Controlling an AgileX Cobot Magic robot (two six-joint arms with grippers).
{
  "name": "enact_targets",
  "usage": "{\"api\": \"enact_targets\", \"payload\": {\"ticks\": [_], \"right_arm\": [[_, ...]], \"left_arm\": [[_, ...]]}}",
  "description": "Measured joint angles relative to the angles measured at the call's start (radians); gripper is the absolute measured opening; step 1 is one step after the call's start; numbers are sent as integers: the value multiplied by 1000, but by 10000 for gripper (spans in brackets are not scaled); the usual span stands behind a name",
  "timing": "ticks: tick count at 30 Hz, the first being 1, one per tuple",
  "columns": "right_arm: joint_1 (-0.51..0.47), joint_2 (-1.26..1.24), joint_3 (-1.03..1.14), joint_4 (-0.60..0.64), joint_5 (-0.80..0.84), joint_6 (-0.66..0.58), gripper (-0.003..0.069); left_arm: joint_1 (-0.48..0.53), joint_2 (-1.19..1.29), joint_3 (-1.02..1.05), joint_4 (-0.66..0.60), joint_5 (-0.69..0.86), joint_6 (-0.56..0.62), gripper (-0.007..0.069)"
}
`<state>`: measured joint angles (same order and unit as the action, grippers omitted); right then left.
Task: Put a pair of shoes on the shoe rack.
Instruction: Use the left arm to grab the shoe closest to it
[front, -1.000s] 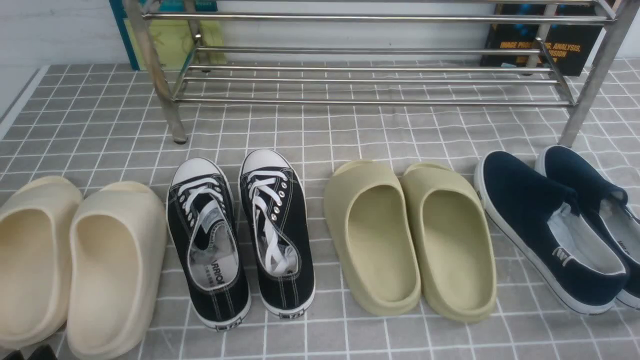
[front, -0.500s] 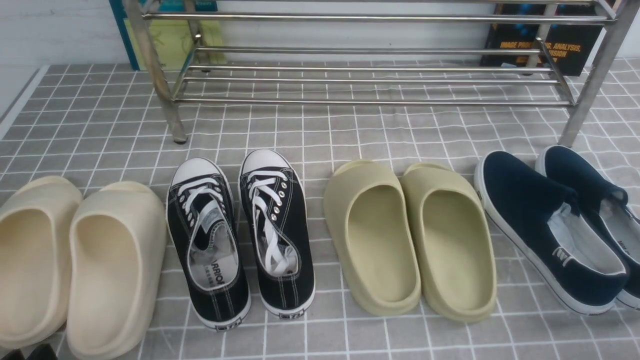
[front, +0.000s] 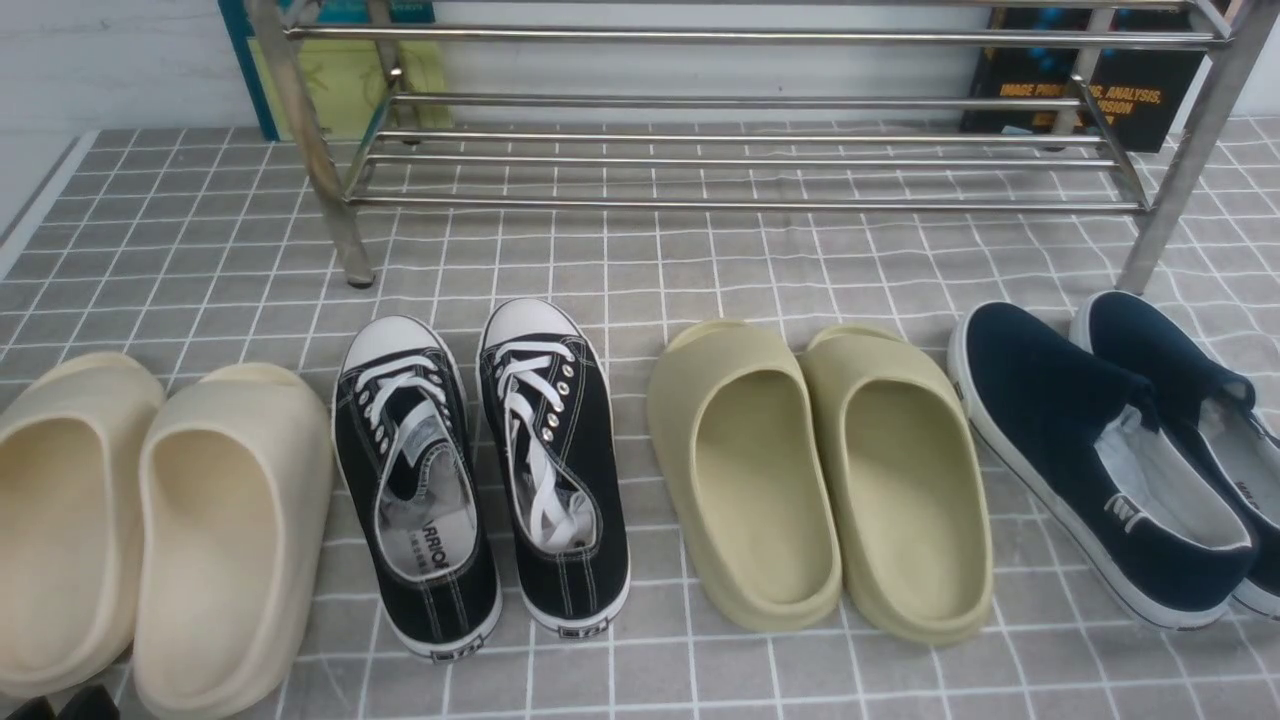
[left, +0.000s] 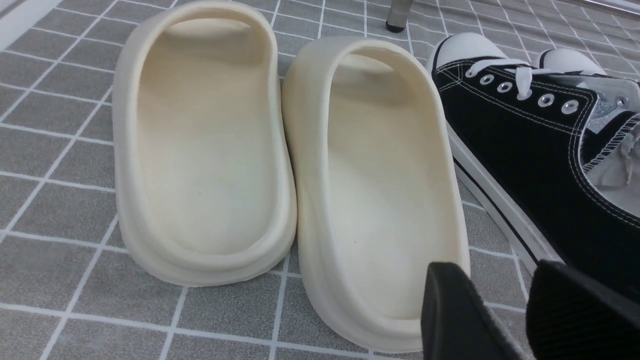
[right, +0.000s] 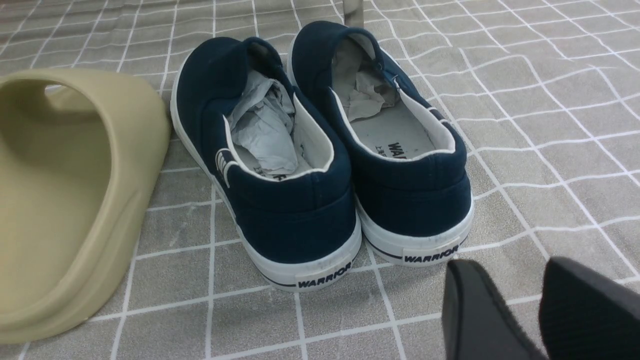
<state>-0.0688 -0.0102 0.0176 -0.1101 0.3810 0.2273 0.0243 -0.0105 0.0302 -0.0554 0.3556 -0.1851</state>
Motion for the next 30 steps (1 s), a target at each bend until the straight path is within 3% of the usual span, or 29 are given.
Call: {"api": "enact_targets", "payload": {"ticks": [12, 19, 22, 29, 30], "right_arm": [[0, 0, 0, 0, 0, 0, 239], [0, 0, 0, 0, 0, 0, 239], [0, 0, 0, 0, 0, 0, 239], [0, 0, 0, 0, 0, 0, 239], [0, 0, 0, 0, 0, 0, 239]], "left_arm": [[0, 0, 0, -55, -14, 0, 239], [0, 0, 0, -157, -37, 0, 239], [0, 0, 0, -285, -55, -3, 239], [0, 0, 0, -832, -95, -136, 239], [0, 0, 0, -845, -96, -138, 239]]}}
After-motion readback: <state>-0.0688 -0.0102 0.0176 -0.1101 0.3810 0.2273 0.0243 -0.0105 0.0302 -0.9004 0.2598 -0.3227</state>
